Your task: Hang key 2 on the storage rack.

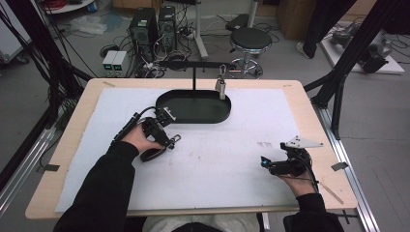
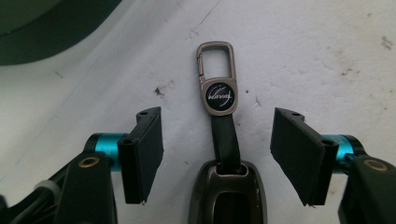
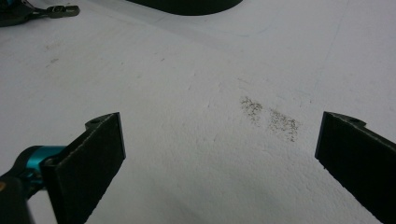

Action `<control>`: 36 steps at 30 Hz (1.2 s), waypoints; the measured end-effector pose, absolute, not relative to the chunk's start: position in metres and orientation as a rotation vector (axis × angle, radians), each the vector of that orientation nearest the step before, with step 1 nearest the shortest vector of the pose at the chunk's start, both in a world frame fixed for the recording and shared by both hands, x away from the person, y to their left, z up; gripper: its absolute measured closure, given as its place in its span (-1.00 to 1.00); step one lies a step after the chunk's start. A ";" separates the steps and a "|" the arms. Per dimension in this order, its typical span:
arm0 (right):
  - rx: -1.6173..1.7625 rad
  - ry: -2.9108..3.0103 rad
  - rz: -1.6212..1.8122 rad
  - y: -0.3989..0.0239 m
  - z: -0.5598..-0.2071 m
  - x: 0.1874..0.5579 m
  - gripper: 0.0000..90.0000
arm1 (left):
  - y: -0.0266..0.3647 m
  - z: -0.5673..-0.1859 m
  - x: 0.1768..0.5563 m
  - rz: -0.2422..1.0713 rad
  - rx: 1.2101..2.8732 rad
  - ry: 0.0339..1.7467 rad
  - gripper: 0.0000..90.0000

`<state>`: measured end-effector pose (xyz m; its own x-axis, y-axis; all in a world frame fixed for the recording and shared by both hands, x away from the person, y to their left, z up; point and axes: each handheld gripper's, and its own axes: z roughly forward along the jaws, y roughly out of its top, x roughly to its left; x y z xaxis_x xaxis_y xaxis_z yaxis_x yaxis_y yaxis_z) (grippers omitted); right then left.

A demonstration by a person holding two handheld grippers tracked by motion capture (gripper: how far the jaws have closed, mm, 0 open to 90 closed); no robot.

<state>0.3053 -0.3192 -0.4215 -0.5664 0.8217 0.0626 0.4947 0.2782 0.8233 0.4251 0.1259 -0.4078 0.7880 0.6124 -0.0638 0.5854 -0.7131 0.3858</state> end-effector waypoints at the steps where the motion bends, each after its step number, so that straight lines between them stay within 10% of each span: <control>1: 1.191 2.178 1.194 -0.319 -0.422 0.305 -0.98 | 0.126 -0.408 0.425 0.096 2.590 0.907 -0.20; 13: 1.198 2.163 1.188 -0.320 -0.422 0.304 -0.98 | 0.119 -0.413 0.420 0.143 2.675 0.900 0.07; 26: 1.147 2.137 1.168 -0.317 -0.422 0.301 -0.98 | 0.119 -0.413 0.419 0.151 2.608 0.965 0.78; 36: 1.141 2.106 1.185 -0.318 -0.419 0.298 -0.98 | 0.119 -0.412 0.416 0.186 2.634 0.873 0.82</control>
<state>0.2976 -0.3182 -0.4188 -0.5471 0.8371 0.0020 0.4360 0.2829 0.8543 0.4163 0.1192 -0.4122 0.8006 0.5990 0.0119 0.5519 -0.7451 0.3746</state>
